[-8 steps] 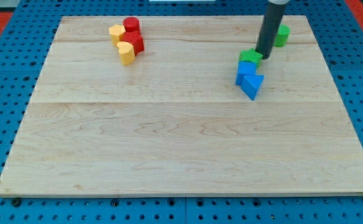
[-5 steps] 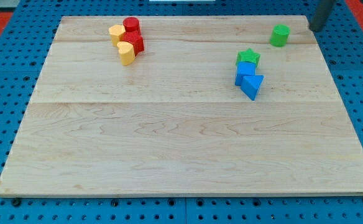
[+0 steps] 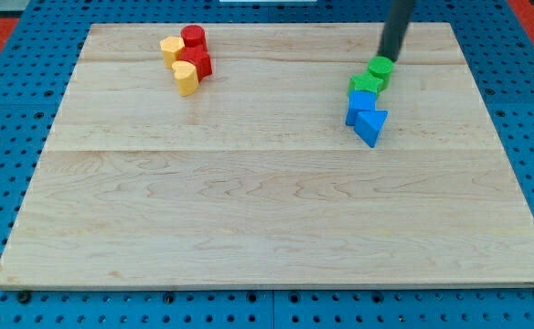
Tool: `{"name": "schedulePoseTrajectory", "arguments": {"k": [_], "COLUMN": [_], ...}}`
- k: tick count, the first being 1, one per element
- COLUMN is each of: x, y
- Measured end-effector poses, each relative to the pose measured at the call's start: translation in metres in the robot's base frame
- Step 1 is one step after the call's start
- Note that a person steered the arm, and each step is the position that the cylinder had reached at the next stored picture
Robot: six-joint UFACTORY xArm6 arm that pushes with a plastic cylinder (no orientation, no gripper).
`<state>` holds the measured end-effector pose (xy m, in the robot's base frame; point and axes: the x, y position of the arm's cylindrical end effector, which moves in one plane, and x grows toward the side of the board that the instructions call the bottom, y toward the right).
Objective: Move the green circle below the green star
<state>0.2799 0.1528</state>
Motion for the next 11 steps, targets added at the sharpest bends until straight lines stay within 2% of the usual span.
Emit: {"name": "schedulePoseTrajectory", "arguments": {"k": [2, 3, 4, 5, 6, 7, 8, 9, 10, 11], "x": [0.051, 0.058, 0.014, 0.044, 0.093, 0.074, 0.084, 0.126, 0.126, 0.126], "y": [-0.030, -0.030, -0.030, 0.011, 0.019, 0.028, 0.087, 0.089, 0.050, 0.035]}}
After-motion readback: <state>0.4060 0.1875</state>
